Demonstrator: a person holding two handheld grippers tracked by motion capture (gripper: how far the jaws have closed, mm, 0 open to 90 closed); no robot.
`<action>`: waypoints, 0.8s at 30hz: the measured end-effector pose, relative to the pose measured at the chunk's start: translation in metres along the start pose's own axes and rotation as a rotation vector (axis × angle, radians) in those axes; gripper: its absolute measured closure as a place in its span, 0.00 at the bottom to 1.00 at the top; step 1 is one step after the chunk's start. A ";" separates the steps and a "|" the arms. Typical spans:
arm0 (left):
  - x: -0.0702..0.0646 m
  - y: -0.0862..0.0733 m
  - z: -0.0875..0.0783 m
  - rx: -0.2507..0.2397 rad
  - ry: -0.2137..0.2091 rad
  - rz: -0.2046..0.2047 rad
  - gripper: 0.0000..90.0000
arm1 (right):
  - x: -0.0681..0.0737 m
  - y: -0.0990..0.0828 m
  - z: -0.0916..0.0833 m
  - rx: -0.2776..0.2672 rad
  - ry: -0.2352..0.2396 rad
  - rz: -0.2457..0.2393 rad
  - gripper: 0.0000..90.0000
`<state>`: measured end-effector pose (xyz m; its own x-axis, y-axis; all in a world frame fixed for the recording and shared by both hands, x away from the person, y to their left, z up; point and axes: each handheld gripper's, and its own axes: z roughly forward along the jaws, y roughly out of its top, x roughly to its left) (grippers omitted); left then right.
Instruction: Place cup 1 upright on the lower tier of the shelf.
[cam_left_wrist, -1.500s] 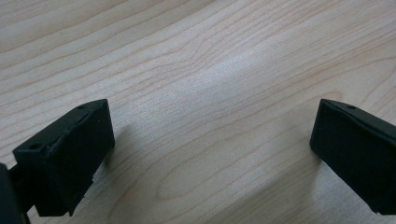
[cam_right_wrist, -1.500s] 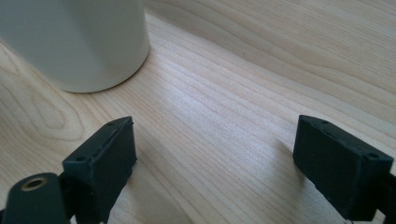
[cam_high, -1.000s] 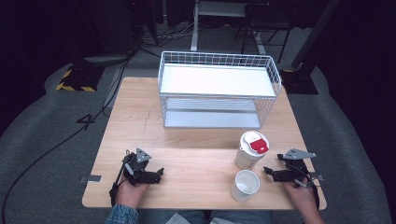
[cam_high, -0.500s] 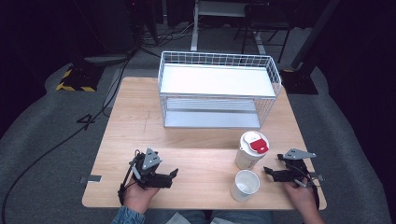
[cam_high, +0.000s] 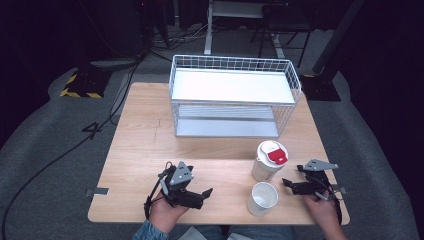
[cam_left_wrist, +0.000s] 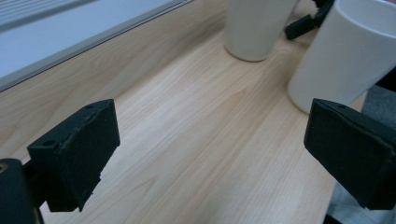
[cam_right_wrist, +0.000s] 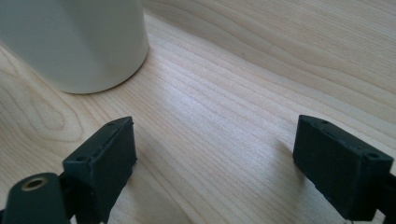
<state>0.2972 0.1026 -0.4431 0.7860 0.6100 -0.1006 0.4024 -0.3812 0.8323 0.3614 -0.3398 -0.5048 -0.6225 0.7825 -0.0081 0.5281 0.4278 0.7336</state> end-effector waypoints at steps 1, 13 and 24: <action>-0.003 0.002 0.002 -0.003 -0.011 0.012 0.05 | 0.000 0.000 0.000 0.000 0.000 0.000 0.15; -0.035 0.019 0.044 -0.056 -0.180 0.067 0.04 | 0.000 0.000 0.000 0.000 0.000 0.000 0.15; -0.052 0.022 0.062 -0.071 -0.255 0.086 0.04 | 0.000 0.000 0.000 0.000 0.000 0.000 0.15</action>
<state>0.2941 0.0197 -0.4530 0.9121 0.3796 -0.1548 0.3027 -0.3688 0.8788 0.3615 -0.3398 -0.5048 -0.6227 0.7824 -0.0081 0.5281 0.4279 0.7335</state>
